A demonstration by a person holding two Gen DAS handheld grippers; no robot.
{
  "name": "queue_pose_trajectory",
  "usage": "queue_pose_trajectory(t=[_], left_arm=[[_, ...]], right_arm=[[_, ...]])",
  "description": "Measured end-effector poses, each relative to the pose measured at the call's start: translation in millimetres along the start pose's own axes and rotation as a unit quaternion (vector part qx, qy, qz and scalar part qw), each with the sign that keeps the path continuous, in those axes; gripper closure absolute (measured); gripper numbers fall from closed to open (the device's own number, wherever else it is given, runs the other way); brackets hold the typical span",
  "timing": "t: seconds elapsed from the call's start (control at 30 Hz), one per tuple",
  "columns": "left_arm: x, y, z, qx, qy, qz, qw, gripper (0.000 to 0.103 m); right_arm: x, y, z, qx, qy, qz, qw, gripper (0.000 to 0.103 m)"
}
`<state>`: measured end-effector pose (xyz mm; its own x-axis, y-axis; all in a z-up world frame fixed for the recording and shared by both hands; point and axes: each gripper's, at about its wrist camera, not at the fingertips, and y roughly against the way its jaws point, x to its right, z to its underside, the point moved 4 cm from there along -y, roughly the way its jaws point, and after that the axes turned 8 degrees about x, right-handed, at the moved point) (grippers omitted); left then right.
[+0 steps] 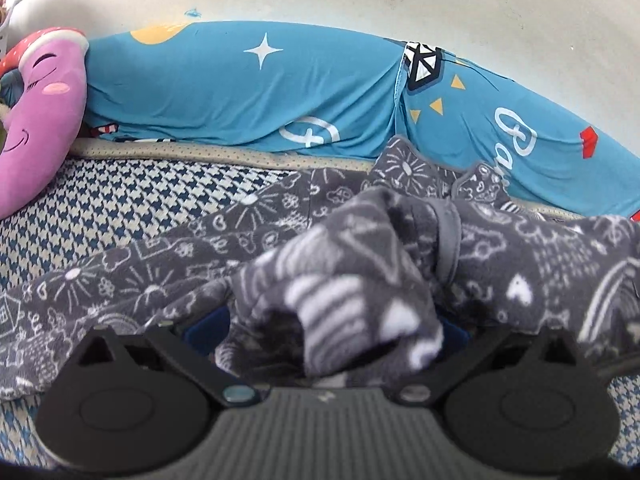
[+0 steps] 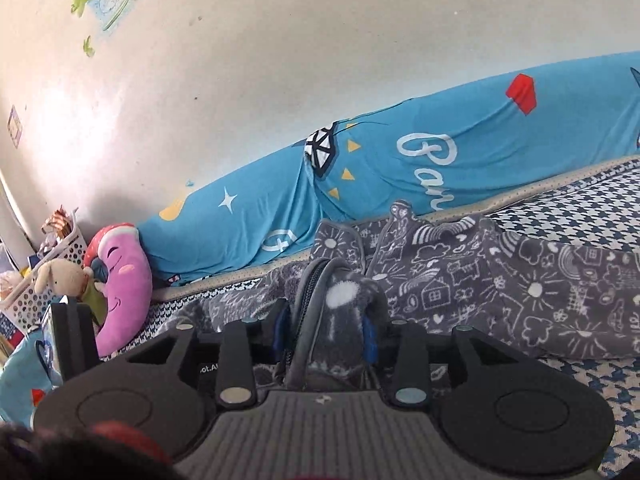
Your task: Fold clothes
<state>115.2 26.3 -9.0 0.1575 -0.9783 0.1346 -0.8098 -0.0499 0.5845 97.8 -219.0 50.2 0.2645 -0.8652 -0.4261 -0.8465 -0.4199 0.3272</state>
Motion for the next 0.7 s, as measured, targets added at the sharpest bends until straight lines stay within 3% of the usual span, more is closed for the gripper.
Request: queue_pose_trajectory(t=[0.4, 0.6, 0.7], left_arm=[[20, -33, -22, -0.004, -0.004, -0.019, 0.9998, 0.000], [10, -59, -32, -0.019, 0.012, -0.038, 0.9990, 0.000], [2, -59, -46, -0.024, 0.046, -0.031, 0.9982, 0.000]], right_arm=[[15, 6, -14, 0.028, 0.012, 0.044, 0.999, 0.056], [7, -8, -3, -0.005, 0.059, 0.029, 0.998, 0.056], [1, -17, 8, -0.028, 0.087, 0.026, 0.995, 0.056]])
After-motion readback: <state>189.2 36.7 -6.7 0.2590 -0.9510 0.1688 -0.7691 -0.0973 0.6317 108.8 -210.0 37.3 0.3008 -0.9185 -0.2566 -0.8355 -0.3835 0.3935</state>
